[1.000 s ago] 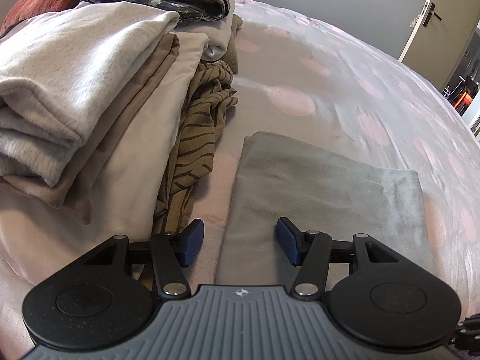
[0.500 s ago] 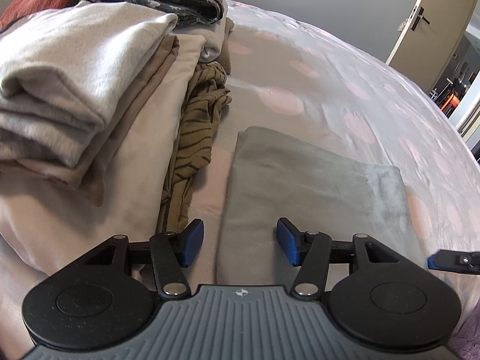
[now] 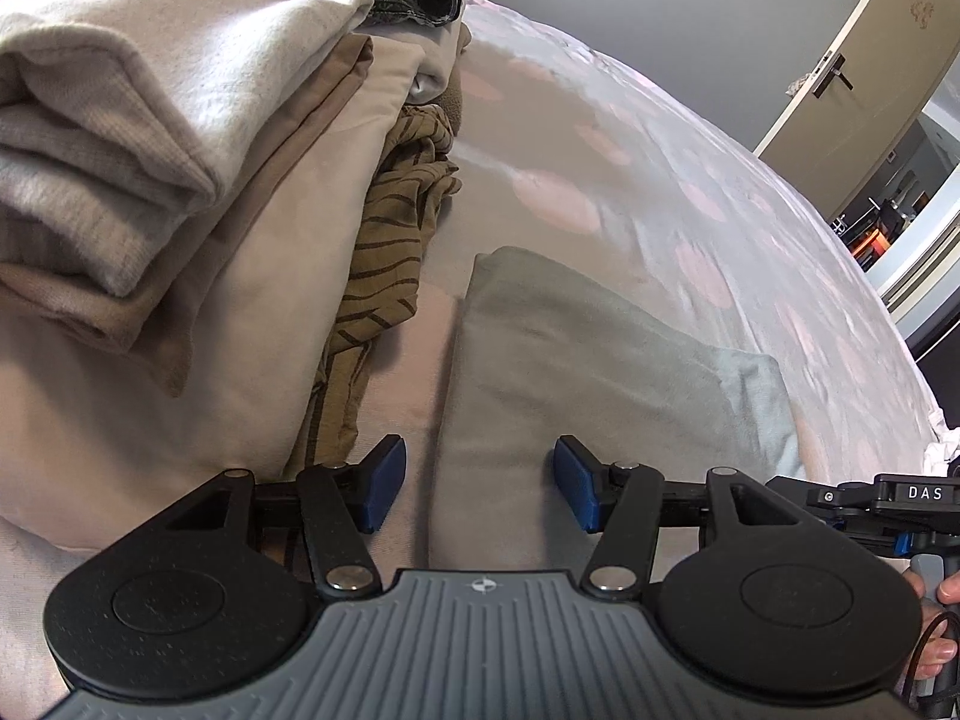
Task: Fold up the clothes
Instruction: 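Close the right gripper on the folded garment's edge while the left gripper grasps beside it, then lift the folded garment with both grippers and carry it onto the clothes stack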
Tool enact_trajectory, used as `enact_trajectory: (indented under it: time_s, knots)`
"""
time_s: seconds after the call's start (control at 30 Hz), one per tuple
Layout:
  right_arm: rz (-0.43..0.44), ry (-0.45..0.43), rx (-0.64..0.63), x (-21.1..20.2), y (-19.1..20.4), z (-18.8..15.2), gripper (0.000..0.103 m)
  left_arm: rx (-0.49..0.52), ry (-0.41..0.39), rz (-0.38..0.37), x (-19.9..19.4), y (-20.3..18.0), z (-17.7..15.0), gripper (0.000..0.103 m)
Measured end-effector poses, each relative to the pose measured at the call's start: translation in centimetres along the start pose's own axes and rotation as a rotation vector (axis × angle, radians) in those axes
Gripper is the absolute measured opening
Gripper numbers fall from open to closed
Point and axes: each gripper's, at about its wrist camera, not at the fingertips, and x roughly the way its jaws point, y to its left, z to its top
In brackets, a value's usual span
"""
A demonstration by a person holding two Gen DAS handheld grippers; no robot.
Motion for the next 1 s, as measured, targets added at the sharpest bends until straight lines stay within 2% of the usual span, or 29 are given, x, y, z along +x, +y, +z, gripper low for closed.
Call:
enact_trajectory:
  time_s: [0.1, 0.17, 0.33, 0.6, 0.63, 0.7, 0.77, 1.0]
  knots:
    - [-0.017, -0.021, -0.017, -1.0, 0.4, 0.0, 0.015, -0.014, -0.004, -0.028, 0.0, -0.1, -0.1, 0.053]
    - [-0.040, -0.033, -0.014, -1.8, 0.1, 0.2, 0.015, -0.016, 0.004, -0.071, 0.3, -0.4, -0.1, 0.054]
    - [-0.052, -0.034, 0.060, -3.1, -2.5, 0.7, 0.015, -0.040, 0.051, -0.163, 2.3, -1.2, 0.2, 0.059]
    - [-0.052, -0.032, 0.069, -2.6, -2.8, 0.6, 0.016, -0.094, 0.147, -0.277, 4.5, -0.4, 1.6, 0.059]
    - [-0.049, -0.031, 0.074, -2.5, -2.9, 0.6, 0.016, -0.103, 0.154, -0.286, 4.7, -0.3, 1.7, 0.056]
    - [-0.046, -0.032, 0.077, -2.4, -3.0, 0.5, 0.016, -0.123, 0.166, -0.306, 5.2, -0.2, 1.8, 0.044]
    - [-0.047, -0.033, 0.079, -2.4, -3.0, 0.5, 0.017, -0.136, 0.167, -0.317, 5.6, -0.3, 1.7, 0.042]
    - [-0.052, -0.038, 0.084, -2.6, -2.8, 0.4, 0.016, -0.123, 0.115, -0.279, 4.7, -1.4, 1.1, 0.024]
